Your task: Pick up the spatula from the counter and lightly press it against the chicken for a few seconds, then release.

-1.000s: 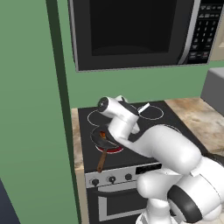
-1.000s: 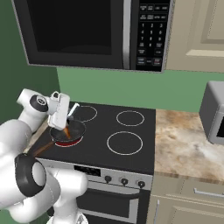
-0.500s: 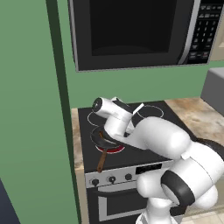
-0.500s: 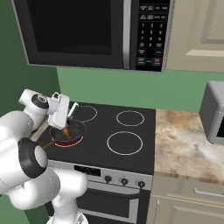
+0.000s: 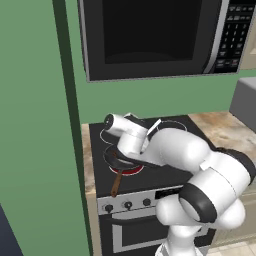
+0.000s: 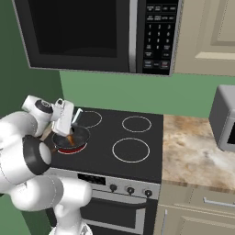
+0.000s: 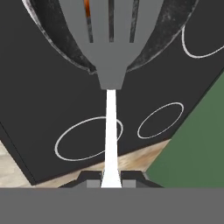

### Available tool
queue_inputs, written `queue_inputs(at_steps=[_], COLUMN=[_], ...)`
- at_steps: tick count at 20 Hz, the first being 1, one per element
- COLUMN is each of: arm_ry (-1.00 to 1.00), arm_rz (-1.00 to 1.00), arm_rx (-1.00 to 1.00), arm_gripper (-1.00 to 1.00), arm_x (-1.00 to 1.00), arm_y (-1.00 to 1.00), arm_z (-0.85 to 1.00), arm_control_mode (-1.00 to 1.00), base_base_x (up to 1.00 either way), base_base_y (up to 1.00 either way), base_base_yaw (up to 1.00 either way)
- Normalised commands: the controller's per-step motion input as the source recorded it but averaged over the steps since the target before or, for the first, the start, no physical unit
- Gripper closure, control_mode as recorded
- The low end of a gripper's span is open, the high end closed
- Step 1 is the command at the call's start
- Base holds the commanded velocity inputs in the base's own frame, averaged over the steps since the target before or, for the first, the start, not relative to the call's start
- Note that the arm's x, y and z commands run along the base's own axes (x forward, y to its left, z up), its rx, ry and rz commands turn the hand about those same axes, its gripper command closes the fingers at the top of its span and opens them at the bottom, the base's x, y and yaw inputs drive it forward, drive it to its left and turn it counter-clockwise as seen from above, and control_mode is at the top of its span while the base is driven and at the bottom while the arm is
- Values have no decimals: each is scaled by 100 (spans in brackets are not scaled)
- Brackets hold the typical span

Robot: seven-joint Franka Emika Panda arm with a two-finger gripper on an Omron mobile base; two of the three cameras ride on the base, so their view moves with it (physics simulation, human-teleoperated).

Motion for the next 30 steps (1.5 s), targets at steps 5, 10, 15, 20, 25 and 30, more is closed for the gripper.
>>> queue_inputs(at_steps=[5, 10, 15, 20, 25, 30], arm_ry=[0, 1, 2, 2, 1, 1], arm_rz=[0, 0, 0, 0, 0, 0], arm_rx=[-1, -1, -1, -1, -1, -1], arm_gripper=[100, 100, 100, 100, 100, 100], arm_x=[12, 6, 7, 8, 7, 9], arm_y=[0, 0, 1, 4, 7, 5], arm_z=[-14, -16, -13, -12, -12, -13], arm_control_mode=[-100, -100, -100, -100, -100, -100], base_base_x=[0, 0, 0, 0, 0, 0], base_base_y=[0, 0, 0, 0, 0, 0], base_base_yaw=[0, 0, 0, 0, 0, 0])
